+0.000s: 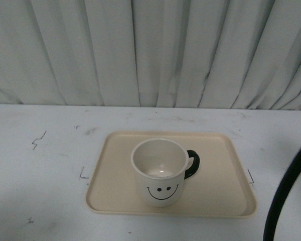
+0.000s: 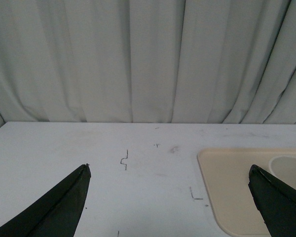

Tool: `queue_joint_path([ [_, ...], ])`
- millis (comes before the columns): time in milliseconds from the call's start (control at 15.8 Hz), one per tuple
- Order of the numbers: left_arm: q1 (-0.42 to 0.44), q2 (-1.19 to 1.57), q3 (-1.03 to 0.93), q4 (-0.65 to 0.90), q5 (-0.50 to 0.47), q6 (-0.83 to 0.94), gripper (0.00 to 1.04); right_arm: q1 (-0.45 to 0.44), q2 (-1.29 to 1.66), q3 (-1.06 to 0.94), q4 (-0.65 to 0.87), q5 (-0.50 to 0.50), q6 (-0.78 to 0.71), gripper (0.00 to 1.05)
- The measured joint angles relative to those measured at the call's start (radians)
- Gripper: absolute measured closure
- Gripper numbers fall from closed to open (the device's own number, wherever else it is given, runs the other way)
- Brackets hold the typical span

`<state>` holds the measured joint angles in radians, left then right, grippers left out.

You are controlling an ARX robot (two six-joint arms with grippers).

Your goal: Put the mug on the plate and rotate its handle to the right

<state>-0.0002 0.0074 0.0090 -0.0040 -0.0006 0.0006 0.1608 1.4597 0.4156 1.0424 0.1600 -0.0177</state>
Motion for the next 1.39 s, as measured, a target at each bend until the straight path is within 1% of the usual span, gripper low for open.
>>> queue_joint_path([
  [127,0.0,0.0,0.0,0.0,0.001,0.0,0.07,-0.04,-0.11,-0.114,-0.002,-0.027,0.003,1.03],
  [253,0.0,0.0,0.0,0.0,0.0,0.0,0.07,-0.06,-0.223,-0.201,-0.03,-0.067,0.003,1.03],
  [380,0.0,0.0,0.0,0.0,0.001,0.0,0.07,-0.087,-0.27,-0.278,0.013,-0.079,0.003,1.03],
  [443,0.0,0.0,0.0,0.0,0.0,0.0,0.07,-0.09,-0.293,-0.304,-0.02,-0.083,0.003,1.03],
  [506,0.0,0.0,0.0,0.0,0.0,0.0,0.07,-0.132,-0.34,-0.328,-0.051,-0.147,0.003,1.03],
  [633,0.0,0.0,0.0,0.0,-0.001,0.0,0.07,-0.166,-0.418,-0.339,-0.086,-0.151,0.004,1.03],
  [1076,0.0,0.0,0.0,0.0,0.0,0.0,0.07,-0.166,-0.776,-0.403,-0.382,-0.157,0.004,1.03],
  [1392,0.0,0.0,0.0,0.0,0.0,0.0,0.07,-0.166,-0.998,-0.404,-0.583,-0.157,0.004,1.03],
])
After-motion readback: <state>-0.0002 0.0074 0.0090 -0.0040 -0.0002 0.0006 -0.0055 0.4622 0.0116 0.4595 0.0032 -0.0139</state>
